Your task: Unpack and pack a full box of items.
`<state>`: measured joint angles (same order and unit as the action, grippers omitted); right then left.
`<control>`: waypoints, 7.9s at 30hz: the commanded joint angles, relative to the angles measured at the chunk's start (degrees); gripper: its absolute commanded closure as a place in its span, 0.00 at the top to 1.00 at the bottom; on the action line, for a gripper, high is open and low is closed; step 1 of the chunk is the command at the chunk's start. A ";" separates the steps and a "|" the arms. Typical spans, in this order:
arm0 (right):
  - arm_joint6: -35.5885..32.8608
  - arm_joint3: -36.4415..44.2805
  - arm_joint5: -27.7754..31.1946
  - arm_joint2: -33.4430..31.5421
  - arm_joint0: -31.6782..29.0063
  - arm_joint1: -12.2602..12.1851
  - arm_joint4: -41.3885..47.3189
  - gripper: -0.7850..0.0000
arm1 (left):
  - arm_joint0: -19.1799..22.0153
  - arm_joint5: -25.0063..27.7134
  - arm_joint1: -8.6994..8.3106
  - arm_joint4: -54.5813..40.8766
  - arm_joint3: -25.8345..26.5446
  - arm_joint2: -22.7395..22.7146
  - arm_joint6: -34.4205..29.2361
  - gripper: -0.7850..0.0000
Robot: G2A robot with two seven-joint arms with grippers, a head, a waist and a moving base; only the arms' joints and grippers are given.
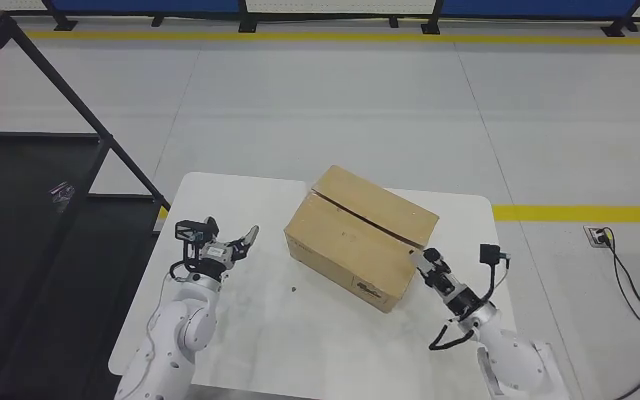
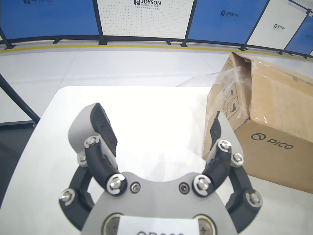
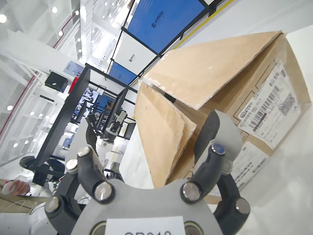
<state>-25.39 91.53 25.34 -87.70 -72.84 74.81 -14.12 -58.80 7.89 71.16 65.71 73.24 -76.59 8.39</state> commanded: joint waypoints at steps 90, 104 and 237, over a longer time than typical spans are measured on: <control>11.18 8.36 28.64 -7.53 -10.46 -5.45 -7.70 1.00 | 3.84 16.67 0.61 6.96 -6.81 4.70 -0.96 1.00; 15.37 15.86 27.28 -11.83 -17.41 -5.28 -28.03 1.00 | 4.12 16.81 0.47 6.79 -6.56 4.47 -1.44 1.00; 43.38 14.27 4.23 -11.53 -27.00 -7.84 -55.24 1.00 | 32.54 4.83 9.79 19.36 -47.72 23.14 13.88 1.00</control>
<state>17.95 105.79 29.59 -99.15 -99.78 66.97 -69.40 -26.65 13.07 80.63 85.27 26.18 -53.67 21.91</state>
